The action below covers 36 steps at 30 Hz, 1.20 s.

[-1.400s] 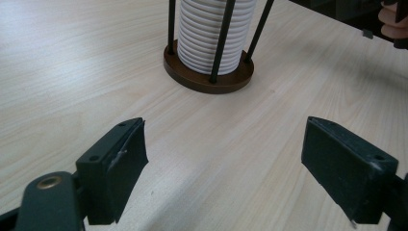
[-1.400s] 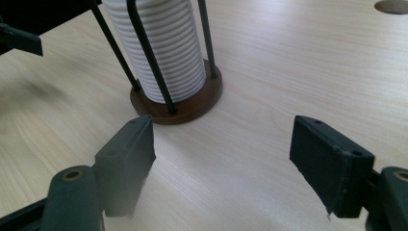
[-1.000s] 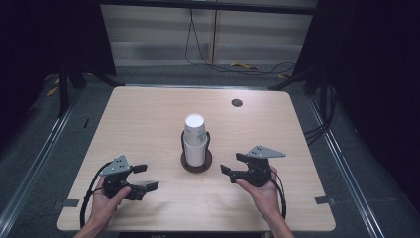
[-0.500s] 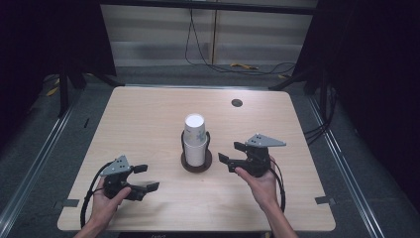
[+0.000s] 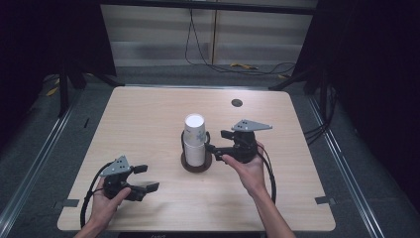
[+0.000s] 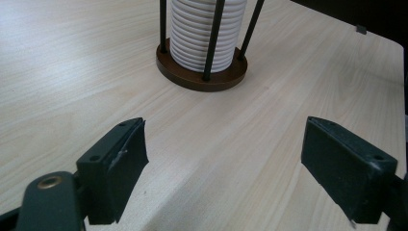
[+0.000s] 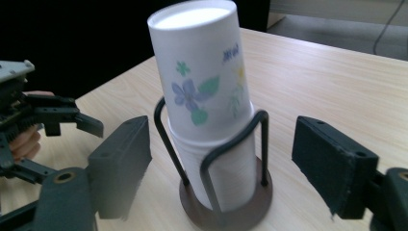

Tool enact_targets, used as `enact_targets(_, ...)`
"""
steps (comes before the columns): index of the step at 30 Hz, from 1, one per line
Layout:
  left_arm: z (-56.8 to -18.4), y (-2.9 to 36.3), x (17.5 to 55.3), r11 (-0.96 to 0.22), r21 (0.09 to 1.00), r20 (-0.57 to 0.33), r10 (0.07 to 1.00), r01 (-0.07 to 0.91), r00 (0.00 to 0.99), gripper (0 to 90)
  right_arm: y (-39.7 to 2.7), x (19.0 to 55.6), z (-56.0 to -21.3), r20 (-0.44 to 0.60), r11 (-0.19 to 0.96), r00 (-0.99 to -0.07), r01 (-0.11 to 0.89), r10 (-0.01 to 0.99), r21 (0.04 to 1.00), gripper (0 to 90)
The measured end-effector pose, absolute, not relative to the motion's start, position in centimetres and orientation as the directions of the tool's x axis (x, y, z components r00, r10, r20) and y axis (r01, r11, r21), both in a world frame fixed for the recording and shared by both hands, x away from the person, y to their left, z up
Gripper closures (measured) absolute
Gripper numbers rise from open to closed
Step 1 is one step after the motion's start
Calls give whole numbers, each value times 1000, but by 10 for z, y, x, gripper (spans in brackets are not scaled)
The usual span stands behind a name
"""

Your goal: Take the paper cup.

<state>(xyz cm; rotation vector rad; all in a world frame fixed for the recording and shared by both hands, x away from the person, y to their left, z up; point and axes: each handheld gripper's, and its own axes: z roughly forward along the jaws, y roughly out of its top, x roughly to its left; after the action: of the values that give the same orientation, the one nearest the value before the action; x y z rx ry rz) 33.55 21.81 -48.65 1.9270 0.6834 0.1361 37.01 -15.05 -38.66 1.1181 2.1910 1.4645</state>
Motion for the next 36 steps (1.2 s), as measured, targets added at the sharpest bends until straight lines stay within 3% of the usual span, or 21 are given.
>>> enact_targets(11,-489,216,335,-301,864,-211,512,404,833,162,-129,392,-378,159,226,-702,422,694,878,195)
enact_targets(36,-490,216,335,-309,860,-211,511,407,833,164,-98,423,-372,131,288,-735,415,665,863,282)
